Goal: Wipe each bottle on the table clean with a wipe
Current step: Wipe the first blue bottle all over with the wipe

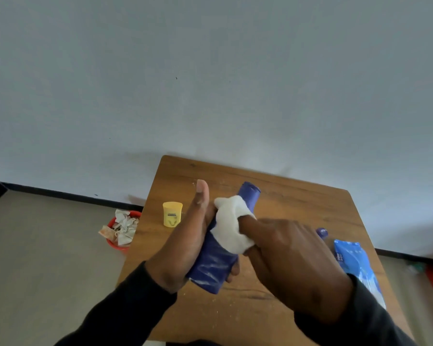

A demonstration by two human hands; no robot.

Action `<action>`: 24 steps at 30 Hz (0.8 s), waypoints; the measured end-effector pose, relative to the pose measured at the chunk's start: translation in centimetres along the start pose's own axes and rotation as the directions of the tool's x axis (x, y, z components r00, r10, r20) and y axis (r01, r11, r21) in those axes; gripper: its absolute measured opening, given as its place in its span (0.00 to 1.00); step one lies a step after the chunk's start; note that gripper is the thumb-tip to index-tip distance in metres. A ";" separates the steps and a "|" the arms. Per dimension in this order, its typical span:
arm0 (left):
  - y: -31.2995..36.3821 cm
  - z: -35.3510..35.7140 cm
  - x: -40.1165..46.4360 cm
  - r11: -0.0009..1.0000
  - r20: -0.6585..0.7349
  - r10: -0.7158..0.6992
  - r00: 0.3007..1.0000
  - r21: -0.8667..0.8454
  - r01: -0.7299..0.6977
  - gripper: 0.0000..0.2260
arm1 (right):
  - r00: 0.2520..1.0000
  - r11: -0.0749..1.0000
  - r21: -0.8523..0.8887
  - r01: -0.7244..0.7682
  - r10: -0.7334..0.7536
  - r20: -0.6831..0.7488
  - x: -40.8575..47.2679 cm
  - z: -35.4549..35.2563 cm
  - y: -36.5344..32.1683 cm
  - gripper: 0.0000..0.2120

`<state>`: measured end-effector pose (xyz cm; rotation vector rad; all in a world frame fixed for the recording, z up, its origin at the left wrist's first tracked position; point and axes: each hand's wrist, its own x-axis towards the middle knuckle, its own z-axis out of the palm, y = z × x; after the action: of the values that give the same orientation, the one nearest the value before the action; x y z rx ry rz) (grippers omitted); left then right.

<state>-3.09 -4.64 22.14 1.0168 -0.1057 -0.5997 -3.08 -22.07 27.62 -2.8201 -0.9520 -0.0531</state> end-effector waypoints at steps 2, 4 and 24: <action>-0.1 0.0 0.1 1.000 -0.006 0.006 1.000 0.005 -0.006 0.40 | 0.994 0.998 -0.017 -0.056 0.055 -0.091 0.5 -0.3 1.1 0.09; -0.1 0.0 0.1 1.000 0.004 0.009 1.000 0.000 -0.009 0.39 | 0.986 0.996 -0.013 -0.093 0.091 -0.141 0.8 -0.5 2.0 0.09; 0.4 -0.1 0.3 0.991 0.096 -0.029 0.995 -0.129 0.041 0.47 | 0.998 0.997 0.057 0.057 -0.057 -0.007 -0.4 -0.7 0.3 0.08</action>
<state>-2.61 -4.56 22.38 0.8650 -0.1293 -0.6781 -3.20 -22.64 28.23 -2.7395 -1.0160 -0.0395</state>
